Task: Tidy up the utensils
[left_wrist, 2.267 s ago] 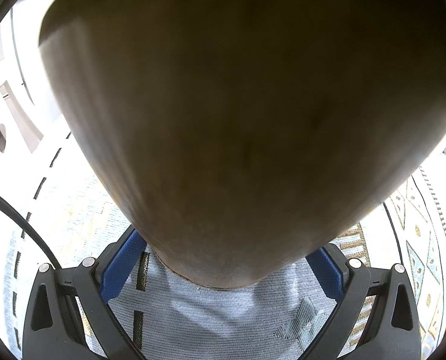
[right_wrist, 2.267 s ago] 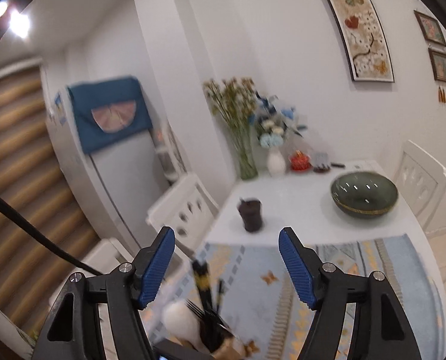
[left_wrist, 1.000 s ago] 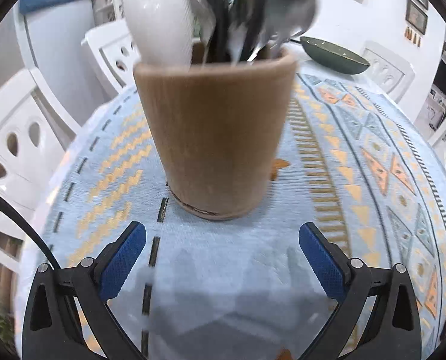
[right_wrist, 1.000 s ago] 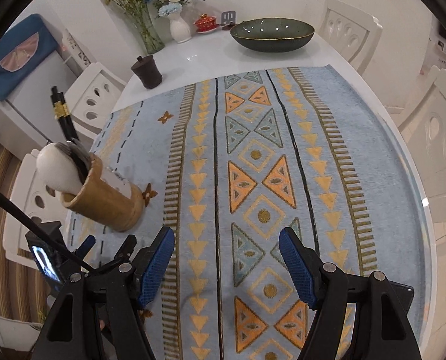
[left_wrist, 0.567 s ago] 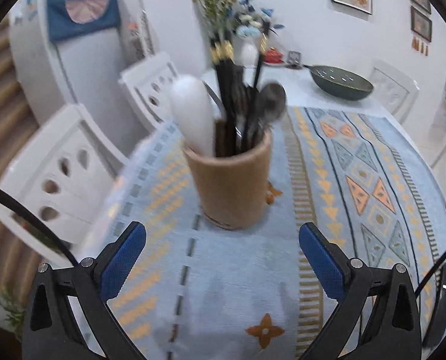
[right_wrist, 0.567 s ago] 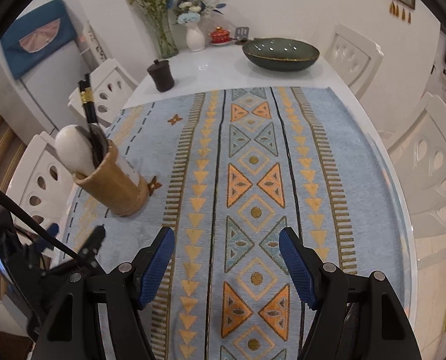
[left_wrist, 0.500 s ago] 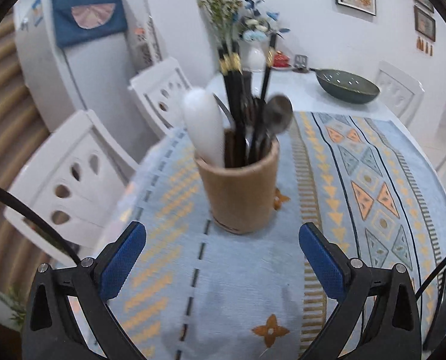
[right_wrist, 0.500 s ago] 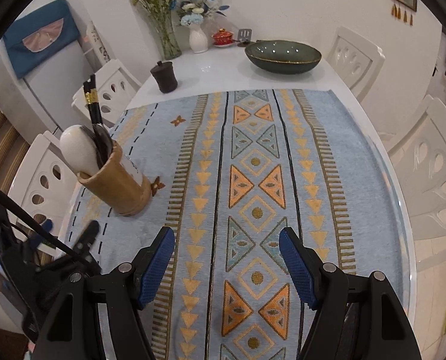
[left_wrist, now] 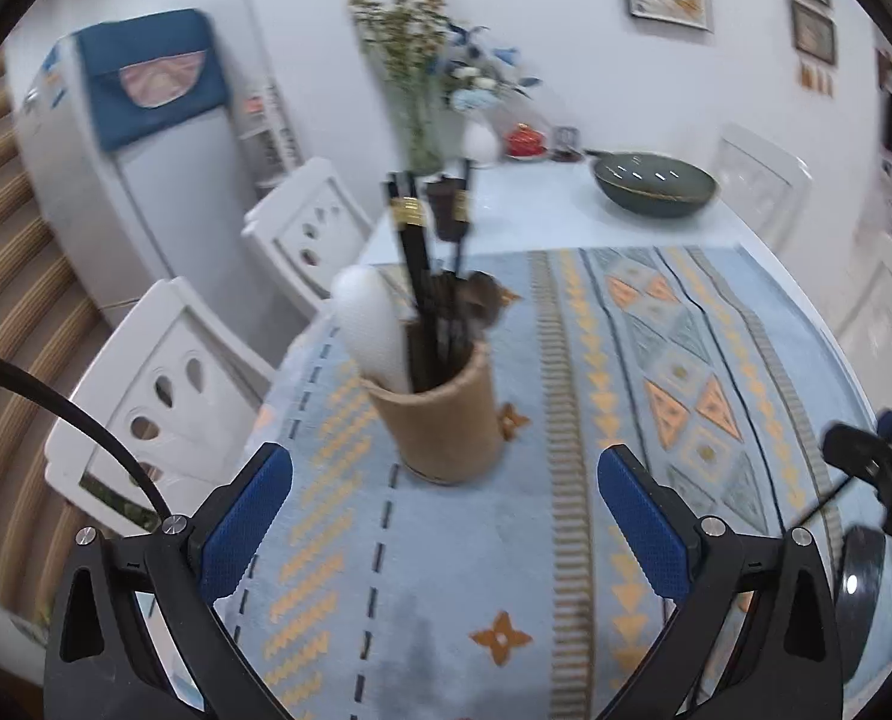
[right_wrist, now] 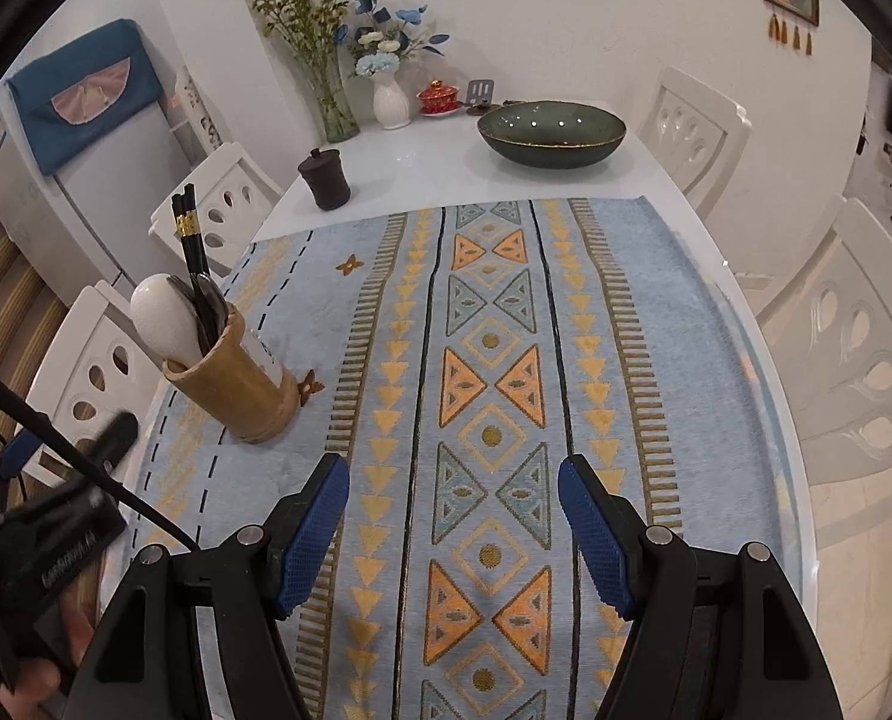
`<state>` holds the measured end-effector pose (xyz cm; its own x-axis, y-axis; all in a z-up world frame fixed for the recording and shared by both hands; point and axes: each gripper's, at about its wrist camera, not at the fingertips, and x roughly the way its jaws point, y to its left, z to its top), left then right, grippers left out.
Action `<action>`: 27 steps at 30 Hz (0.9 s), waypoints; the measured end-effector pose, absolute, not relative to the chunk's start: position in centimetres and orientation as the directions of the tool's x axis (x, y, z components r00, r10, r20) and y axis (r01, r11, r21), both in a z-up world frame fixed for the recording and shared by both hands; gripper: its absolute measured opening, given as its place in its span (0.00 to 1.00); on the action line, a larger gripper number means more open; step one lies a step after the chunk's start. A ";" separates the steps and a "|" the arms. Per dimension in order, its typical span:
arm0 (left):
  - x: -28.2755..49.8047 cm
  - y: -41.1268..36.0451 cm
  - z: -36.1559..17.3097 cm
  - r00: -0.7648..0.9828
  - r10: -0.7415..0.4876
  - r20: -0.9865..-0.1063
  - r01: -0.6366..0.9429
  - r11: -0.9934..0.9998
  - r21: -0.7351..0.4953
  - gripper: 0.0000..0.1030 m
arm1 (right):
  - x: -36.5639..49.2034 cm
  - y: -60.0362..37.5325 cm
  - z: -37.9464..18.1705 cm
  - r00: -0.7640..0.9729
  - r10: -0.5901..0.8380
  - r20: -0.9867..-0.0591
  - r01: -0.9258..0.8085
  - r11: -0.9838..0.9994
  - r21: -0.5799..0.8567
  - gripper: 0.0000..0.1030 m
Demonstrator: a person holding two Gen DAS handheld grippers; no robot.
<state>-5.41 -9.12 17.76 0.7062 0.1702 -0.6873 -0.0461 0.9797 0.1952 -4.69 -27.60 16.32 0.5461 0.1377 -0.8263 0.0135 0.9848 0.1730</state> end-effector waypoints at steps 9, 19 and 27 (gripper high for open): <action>-6.4 -11.7 17.9 0.710 0.173 -0.683 -0.023 0.975 0.223 0.99 | -5.7 -29.0 16.1 0.563 0.129 -0.816 0.028 0.984 0.175 0.68; -7.2 -12.0 18.7 0.715 0.218 -0.665 -0.078 0.969 0.234 0.99 | -6.1 -30.0 15.6 0.551 0.140 -0.823 0.027 0.982 0.185 0.68; -7.4 -11.6 18.5 0.717 0.212 -0.664 -0.071 0.970 0.234 0.99 | -6.0 -29.1 14.6 0.526 0.156 -0.836 0.015 0.981 0.193 0.68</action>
